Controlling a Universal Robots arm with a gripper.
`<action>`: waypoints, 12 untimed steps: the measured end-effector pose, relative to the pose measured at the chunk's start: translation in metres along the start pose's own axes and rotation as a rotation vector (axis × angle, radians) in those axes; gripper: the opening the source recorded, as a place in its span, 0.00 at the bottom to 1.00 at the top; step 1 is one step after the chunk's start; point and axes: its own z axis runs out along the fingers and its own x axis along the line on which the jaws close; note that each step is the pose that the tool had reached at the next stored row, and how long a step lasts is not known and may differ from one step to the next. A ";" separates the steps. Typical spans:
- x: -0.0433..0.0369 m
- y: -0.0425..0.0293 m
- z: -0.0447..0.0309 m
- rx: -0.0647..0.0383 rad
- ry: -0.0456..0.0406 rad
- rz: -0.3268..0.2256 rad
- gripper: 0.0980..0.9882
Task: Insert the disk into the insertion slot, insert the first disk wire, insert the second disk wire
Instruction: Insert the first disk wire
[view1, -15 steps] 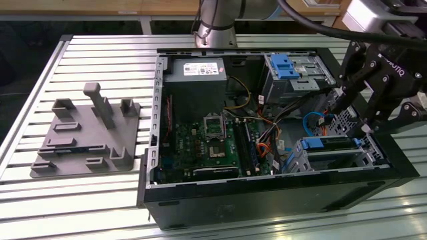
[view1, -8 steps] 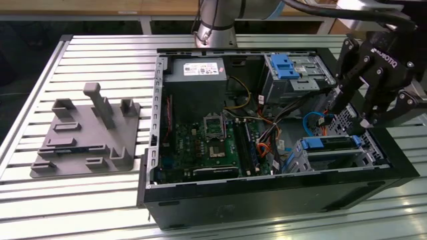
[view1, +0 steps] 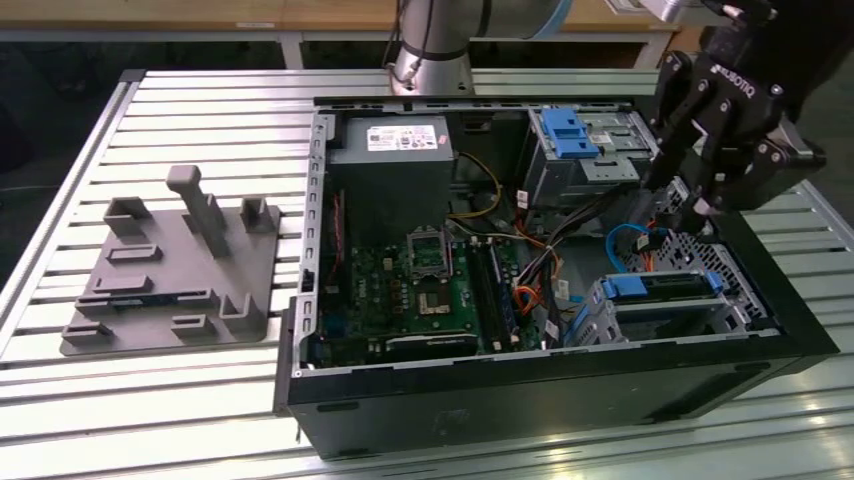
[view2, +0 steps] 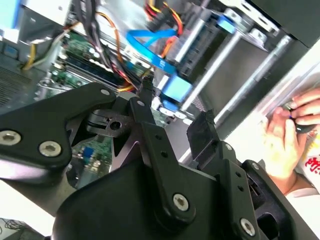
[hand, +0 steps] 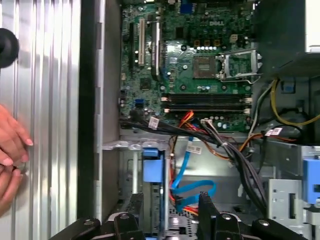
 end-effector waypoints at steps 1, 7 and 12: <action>-0.0043 -0.0002 0.0000 0.000 0.0018 0.000 0.52; -0.0136 -0.0032 0.0001 0.001 0.0983 0.002 0.52; -0.0172 -0.0164 0.0014 0.001 0.1372 0.003 0.52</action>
